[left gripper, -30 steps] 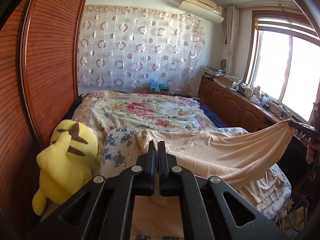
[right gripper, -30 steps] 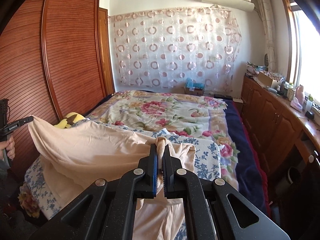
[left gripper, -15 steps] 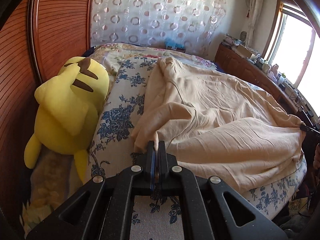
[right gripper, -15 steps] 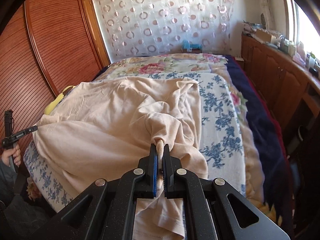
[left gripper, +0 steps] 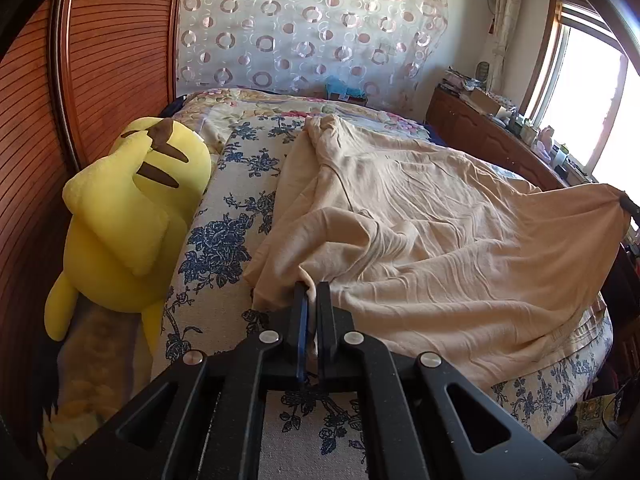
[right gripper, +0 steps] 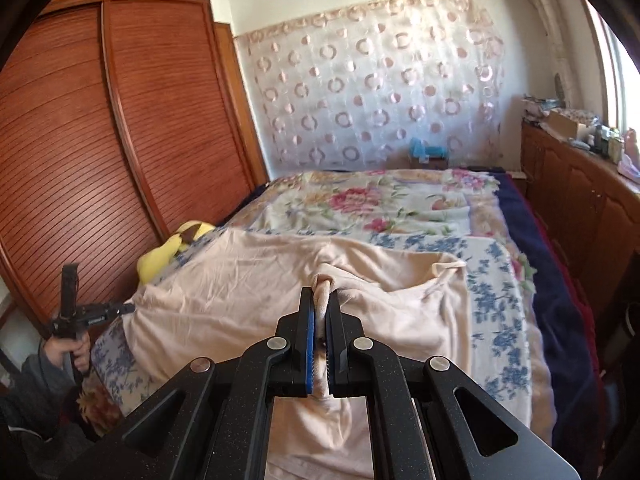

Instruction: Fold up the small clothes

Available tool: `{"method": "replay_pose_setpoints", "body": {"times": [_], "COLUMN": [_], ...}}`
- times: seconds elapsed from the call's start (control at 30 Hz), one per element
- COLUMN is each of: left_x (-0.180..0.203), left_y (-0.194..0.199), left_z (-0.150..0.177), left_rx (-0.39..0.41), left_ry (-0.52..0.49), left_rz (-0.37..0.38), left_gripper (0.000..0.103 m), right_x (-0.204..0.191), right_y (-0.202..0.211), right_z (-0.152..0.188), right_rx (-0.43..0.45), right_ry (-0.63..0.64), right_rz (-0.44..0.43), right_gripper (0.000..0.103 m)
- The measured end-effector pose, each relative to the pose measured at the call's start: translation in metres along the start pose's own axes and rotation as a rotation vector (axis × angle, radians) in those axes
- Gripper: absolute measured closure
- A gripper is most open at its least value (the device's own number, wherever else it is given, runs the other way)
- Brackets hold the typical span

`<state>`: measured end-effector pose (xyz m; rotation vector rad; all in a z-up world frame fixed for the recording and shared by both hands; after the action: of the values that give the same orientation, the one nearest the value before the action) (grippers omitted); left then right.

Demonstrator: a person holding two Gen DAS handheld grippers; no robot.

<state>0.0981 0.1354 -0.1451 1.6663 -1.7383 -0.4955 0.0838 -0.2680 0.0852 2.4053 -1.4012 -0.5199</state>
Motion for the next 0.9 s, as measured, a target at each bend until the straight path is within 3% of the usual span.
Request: {"method": "replay_pose_setpoints", "body": {"times": [0.3, 0.4, 0.47, 0.5, 0.53, 0.63, 0.77, 0.83, 0.9], "left_x": [0.001, 0.001, 0.000, 0.001, 0.001, -0.001, -0.010, -0.014, -0.018], "left_y": [-0.002, -0.004, -0.005, -0.005, -0.006, -0.010, -0.009, -0.013, -0.020], "left_z": [-0.001, -0.003, -0.004, -0.004, -0.005, -0.007, -0.011, -0.011, -0.008], "left_rx": [0.000, -0.003, -0.010, -0.008, -0.008, -0.025, -0.001, -0.010, -0.036], "left_ry": [0.006, 0.017, 0.018, 0.015, 0.012, 0.007, 0.012, 0.018, 0.016], "left_rz": [-0.003, 0.016, 0.016, 0.022, 0.023, -0.006, -0.048, -0.048, -0.056], "left_gripper": [0.100, 0.099, 0.082, 0.065, 0.060, 0.059, 0.058, 0.058, 0.057], "right_x": [0.056, 0.064, 0.063, 0.061, 0.060, 0.059, 0.054, 0.050, 0.047], "right_y": [-0.017, -0.023, -0.025, -0.024, -0.025, -0.020, -0.023, -0.023, -0.031], "right_z": [0.106, 0.119, 0.120, 0.118, 0.116, 0.100, 0.098, 0.103, 0.108], "right_rx": [-0.211, -0.242, -0.249, -0.241, -0.236, -0.215, -0.196, -0.199, -0.215], "right_ry": [-0.069, -0.077, -0.064, -0.051, -0.040, -0.017, 0.006, 0.010, 0.010], "right_rz": [0.164, 0.202, 0.225, 0.232, 0.240, 0.261, 0.263, 0.255, 0.242], "right_gripper": [0.099, 0.099, 0.092, 0.088, 0.081, 0.056, 0.049, 0.041, 0.040]}}
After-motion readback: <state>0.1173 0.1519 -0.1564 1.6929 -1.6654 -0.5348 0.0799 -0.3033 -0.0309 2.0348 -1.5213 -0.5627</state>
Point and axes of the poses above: each gripper's, at about its wrist camera, not at the fingertips, and y roughly against the way its jaws point, x to its right, z to its underside, the point moved 7 cm from there along -y, roughly the way its jaws point, and after that the axes turned 1 degree about z, right-handed, at the moved point
